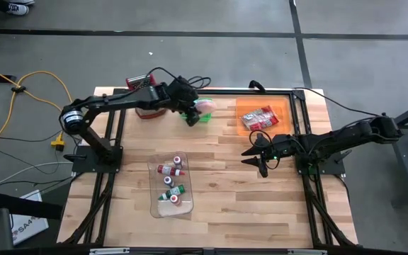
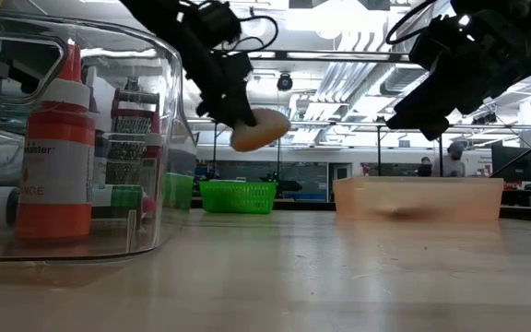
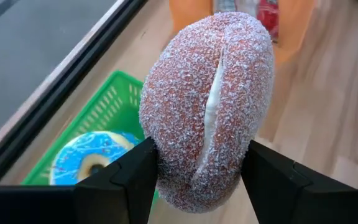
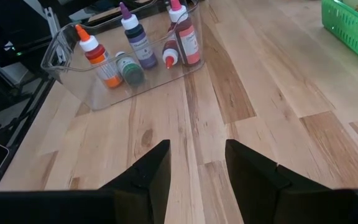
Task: Pick & Place Food Item
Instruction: Put the white donut into the green basket
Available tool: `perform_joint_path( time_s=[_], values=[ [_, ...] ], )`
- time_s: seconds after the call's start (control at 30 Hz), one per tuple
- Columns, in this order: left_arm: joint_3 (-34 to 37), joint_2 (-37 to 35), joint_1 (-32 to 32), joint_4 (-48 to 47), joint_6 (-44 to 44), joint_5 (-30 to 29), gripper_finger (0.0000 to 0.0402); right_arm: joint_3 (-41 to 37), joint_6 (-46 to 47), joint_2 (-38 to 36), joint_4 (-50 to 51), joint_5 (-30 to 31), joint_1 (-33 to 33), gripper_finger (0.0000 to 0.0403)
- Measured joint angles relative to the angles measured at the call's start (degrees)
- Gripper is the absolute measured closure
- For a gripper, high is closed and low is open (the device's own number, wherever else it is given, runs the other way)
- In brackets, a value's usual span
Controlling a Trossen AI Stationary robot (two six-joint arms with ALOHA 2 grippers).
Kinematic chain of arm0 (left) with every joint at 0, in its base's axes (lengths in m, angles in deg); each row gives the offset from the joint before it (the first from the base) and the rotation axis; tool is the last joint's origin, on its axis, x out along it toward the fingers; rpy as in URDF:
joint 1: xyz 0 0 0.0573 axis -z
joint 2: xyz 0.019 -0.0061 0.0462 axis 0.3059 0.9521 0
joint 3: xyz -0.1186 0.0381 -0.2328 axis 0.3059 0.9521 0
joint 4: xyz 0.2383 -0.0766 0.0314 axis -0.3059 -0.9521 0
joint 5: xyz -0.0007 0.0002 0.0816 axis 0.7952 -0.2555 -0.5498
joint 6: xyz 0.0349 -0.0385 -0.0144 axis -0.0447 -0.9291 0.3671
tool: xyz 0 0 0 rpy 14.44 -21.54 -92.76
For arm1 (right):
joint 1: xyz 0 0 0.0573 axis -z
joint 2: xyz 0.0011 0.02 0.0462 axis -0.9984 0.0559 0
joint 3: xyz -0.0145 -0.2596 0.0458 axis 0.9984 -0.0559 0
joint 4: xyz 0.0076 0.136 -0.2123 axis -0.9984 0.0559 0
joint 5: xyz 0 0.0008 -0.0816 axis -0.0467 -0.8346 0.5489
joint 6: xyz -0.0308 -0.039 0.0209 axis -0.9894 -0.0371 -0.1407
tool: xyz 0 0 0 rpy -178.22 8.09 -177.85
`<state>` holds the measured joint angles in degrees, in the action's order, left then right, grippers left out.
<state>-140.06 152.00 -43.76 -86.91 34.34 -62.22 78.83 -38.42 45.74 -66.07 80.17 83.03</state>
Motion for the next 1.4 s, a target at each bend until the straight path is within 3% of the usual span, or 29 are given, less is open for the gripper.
perform_joint_path(
  time_s=[0.27, 0.57, 0.77, 1.1, 1.4],
  values=[
    [0.1, 5.6, -0.8, 9.7, -6.4, -1.1, 0.0202, 0.0, 0.0, 0.0, 0.0, 0.0, 0.0, 0.0261],
    [0.1, 7.3, -2.1, 8.2, -15.0, -1.3, 0.0202, 0.0, 0.0, 0.0, 0.0, 0.0, 0.0, 0.0261],
    [-3.5, 7.0, -4.5, -2.3, -16.1, 3.8, 0.0202, 0.0, 0.0, 0.0, 0.0, 0.0, 0.0, 0.0261],
    [-16.3, 8.7, -5.2, -21.3, -18.9, 3.9, 0.0202, 0.0, 0.0, 0.0, 0.0, 0.0, 0.0, 0.0261],
    [-23.2, 15.8, -5.0, -28.6, -19.1, 4.0, 0.0202, 0.0, 0.0, 0.0, 0.0, 0.0, 0.0, 0.0261]
  ],
)
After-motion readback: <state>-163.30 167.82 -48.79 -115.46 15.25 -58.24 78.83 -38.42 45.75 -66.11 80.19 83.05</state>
